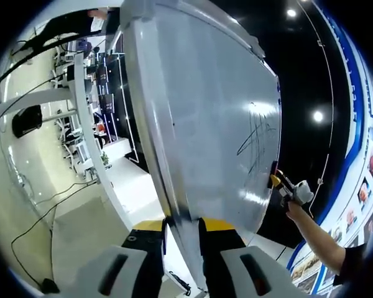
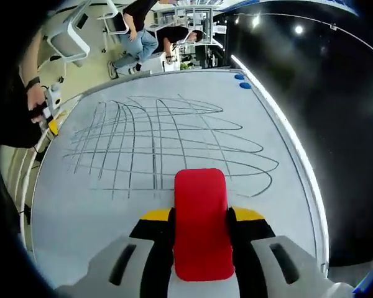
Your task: Wipe the writing off the whiteboard with the eraser
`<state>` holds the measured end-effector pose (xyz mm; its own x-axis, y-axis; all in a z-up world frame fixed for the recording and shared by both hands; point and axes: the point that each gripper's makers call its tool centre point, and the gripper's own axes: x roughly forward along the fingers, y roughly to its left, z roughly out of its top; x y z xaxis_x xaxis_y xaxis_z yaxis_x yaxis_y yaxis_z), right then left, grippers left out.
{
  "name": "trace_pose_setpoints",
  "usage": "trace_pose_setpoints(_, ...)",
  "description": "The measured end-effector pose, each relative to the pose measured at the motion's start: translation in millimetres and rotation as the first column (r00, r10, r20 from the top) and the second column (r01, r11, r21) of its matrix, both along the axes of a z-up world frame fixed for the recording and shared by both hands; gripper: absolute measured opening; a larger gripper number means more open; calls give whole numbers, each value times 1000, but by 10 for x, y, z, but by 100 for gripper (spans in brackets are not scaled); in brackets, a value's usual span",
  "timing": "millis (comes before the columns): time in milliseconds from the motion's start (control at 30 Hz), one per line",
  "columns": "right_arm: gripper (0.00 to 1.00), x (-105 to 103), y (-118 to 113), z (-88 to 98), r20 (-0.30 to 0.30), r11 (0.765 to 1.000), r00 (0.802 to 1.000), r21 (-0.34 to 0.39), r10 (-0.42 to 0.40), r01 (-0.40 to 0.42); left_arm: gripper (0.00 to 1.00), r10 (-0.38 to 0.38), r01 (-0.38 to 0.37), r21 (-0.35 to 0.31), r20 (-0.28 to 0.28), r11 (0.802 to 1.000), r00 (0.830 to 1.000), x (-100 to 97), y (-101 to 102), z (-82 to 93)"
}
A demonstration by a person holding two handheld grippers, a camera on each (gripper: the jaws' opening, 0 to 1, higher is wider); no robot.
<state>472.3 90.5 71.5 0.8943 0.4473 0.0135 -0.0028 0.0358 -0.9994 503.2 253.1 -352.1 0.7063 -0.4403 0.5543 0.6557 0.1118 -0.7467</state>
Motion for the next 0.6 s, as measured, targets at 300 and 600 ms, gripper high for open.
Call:
trace_pose_setpoints(300, 36, -2, 8, -150, 6, 1000, 1000, -7, 8, -8, 22, -9, 9, -10, -4, 1000, 1000, -8, -3, -5)
trace_pose_setpoints(600, 36, -3, 4, -241, 2, 1000, 1000, 4, 14, -14, 22, 9, -9, -2, 4, 1000, 1000, -15, -5, -3)
